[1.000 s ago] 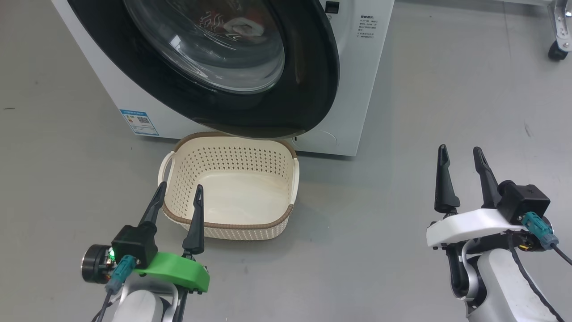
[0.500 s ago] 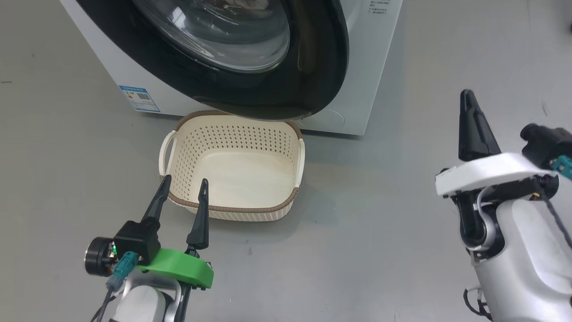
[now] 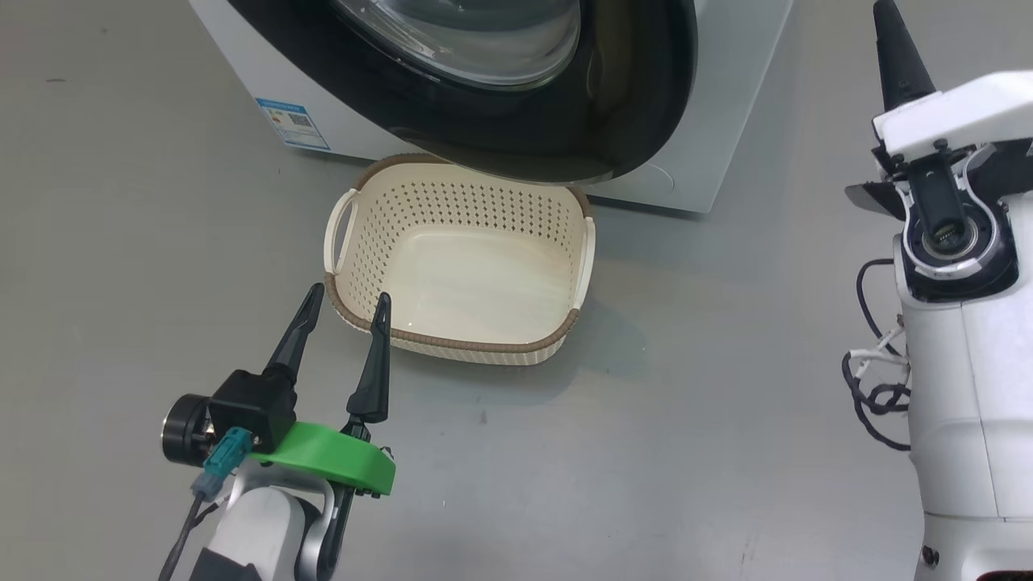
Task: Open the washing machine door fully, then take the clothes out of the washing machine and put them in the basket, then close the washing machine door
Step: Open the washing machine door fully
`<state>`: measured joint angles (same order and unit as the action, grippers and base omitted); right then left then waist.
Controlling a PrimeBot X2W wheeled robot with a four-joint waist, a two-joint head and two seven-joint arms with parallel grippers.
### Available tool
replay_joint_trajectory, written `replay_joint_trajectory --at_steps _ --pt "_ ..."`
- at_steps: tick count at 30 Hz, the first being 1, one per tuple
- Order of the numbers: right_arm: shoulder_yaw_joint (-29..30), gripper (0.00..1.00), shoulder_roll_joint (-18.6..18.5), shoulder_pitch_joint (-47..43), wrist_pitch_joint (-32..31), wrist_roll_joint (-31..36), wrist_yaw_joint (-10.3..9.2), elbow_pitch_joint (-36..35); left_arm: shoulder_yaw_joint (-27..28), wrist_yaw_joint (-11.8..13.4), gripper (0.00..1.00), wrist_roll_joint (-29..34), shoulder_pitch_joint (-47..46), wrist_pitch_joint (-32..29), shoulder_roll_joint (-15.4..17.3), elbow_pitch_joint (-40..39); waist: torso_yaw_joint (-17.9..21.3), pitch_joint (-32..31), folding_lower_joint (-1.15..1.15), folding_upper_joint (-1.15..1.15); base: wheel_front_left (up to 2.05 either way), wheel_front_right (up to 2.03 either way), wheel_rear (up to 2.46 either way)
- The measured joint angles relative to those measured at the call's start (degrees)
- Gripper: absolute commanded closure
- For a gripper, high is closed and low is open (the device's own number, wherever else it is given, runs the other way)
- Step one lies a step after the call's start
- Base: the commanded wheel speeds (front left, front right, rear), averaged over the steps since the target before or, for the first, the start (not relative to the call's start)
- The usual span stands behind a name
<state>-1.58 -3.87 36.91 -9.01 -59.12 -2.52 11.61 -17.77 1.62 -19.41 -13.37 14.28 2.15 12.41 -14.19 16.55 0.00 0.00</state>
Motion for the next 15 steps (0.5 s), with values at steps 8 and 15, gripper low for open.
replay_joint_trajectory --at_steps 8,15 --pt "0.96 1.0 0.0 8.51 -6.88 -4.89 -3.24 5.22 -0.45 -0.19 0.0 -0.75 -0.98 0.0 -0.02 -0.01 -2.23 2.02 0.0 0.0 0.0 0.0 0.0" --pt "1.04 1.0 -0.01 12.61 -11.39 -8.35 -4.19 11.01 -0.47 -0.19 0.0 -1.02 -1.61 0.0 -0.07 -0.01 -3.35 3.57 0.0 0.0 0.0 0.0 0.0"
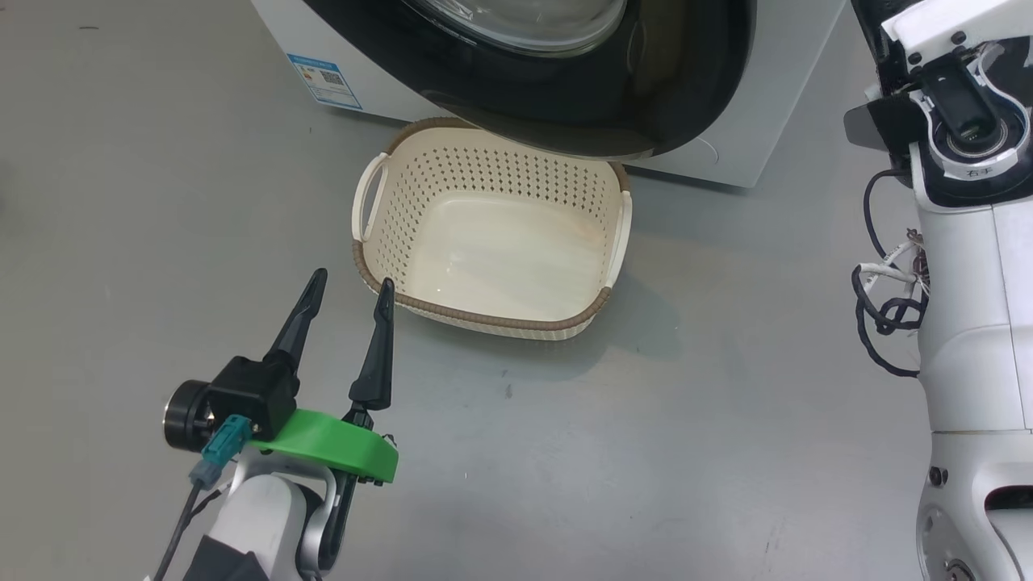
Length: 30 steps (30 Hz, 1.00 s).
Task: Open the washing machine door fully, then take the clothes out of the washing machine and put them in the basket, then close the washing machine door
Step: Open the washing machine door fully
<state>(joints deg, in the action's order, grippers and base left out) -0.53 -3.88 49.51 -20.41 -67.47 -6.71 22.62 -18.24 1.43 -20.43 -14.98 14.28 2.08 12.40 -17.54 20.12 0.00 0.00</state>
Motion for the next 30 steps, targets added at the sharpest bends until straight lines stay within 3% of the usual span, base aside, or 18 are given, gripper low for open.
replay_joint_trajectory --at_steps 30 --pt "-2.42 1.0 -0.82 10.59 -10.91 -12.55 -0.56 19.54 -0.67 0.0 0.0 -1.35 -0.62 0.0 -0.16 0.56 -1.56 0.98 0.0 0.0 0.0 0.0 0.0"
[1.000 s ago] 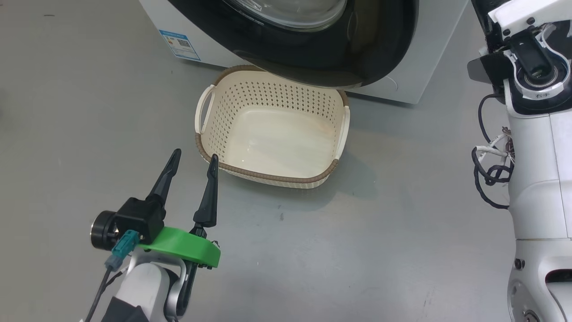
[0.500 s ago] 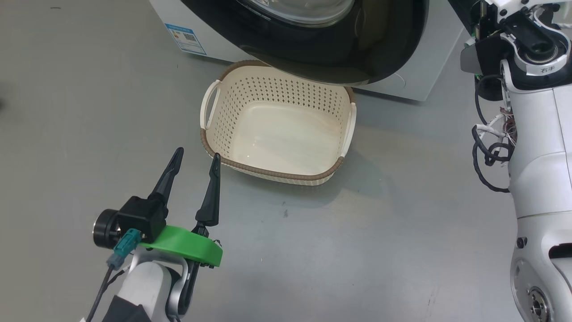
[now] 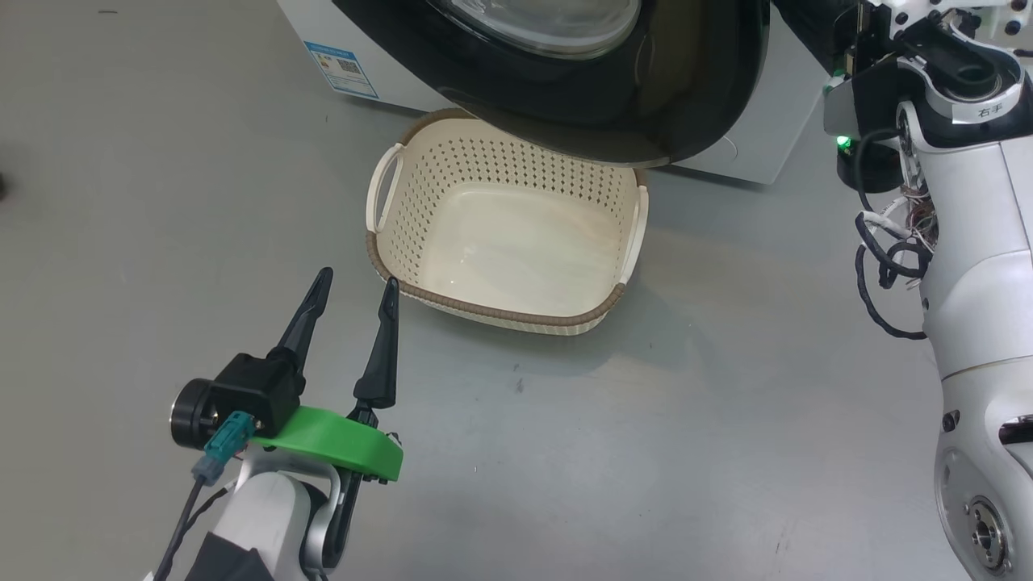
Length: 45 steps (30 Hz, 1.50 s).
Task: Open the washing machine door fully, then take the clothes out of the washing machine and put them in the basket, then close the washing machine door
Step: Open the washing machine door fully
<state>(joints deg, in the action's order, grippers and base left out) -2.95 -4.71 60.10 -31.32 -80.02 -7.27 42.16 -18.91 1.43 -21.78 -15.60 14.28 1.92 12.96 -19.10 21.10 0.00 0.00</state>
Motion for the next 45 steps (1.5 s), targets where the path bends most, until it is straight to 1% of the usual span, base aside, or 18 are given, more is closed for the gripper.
replay_joint_trajectory --at_steps 13,16,20,23,33,40,45 --pt "-2.01 1.0 0.1 0.21 -4.1 -7.05 -0.03 6.06 -0.91 0.01 0.0 -0.25 0.0 0.0 0.0 1.01 -0.23 -2.29 0.0 0.0 0.0 0.0 0.0" --pt "-2.6 1.0 0.22 0.21 -4.38 -8.03 -0.03 6.73 -1.03 0.02 0.0 -0.25 0.0 0.0 0.0 1.07 -0.25 -2.68 0.0 0.0 0.0 0.0 0.0" --pt "-2.67 1.0 0.18 0.2 -5.6 -11.54 -0.03 7.33 -1.32 0.04 0.0 -0.25 0.0 0.0 0.0 1.15 -0.36 -3.51 0.0 0.0 0.0 0.0 0.0" --pt "-3.47 1.0 0.16 0.15 -6.32 -12.96 -0.03 7.86 -1.43 0.11 0.0 -0.25 0.01 0.0 0.0 1.21 -0.41 -4.1 0.0 0.0 0.0 0.0 0.0" --pt "-8.31 1.0 0.25 -1.26 -7.72 -18.01 -0.02 9.15 -1.72 0.36 0.0 -0.24 0.04 0.0 0.01 1.33 -0.24 -5.8 0.0 0.0 0.0 0.0 0.0" --pt "-12.29 1.0 0.31 -2.72 -8.29 -20.26 -0.02 9.17 -1.82 0.54 0.0 -0.22 0.05 0.0 0.0 1.33 -0.22 -6.37 0.0 0.0 0.0 0.0 0.0" --pt "-15.25 1.0 0.34 -3.93 -9.48 -23.49 -0.02 8.7 -1.93 0.76 0.0 -0.21 0.08 0.0 0.01 1.32 -0.26 -6.72 0.0 0.0 0.0 0.0 0.0"
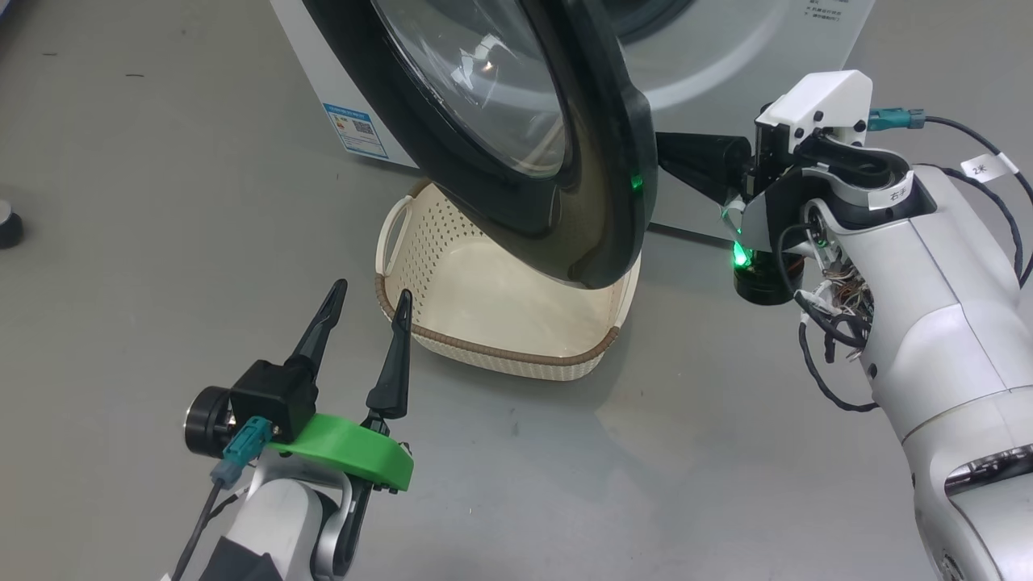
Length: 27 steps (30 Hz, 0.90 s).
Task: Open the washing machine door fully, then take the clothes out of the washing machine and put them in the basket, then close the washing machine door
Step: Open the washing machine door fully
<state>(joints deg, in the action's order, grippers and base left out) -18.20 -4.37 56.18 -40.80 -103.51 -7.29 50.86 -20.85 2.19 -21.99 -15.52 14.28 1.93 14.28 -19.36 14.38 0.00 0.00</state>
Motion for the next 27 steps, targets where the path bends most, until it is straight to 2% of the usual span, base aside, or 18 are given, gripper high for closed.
replay_joint_trajectory --at_steps 18,27 --pt "-13.59 1.0 -0.01 -4.26 -1.33 -12.93 -0.45 -8.54 -0.81 0.02 0.0 0.0 0.05 0.0 0.0 -0.1 -0.18 -0.68 0.0 0.0 0.0 0.0 0.0" --pt "-20.34 1.0 0.11 -5.21 0.46 -17.44 -0.44 -12.84 -1.05 0.07 0.0 -0.01 0.12 0.0 0.0 -0.3 -0.32 -0.72 0.0 0.0 0.0 0.0 0.0"
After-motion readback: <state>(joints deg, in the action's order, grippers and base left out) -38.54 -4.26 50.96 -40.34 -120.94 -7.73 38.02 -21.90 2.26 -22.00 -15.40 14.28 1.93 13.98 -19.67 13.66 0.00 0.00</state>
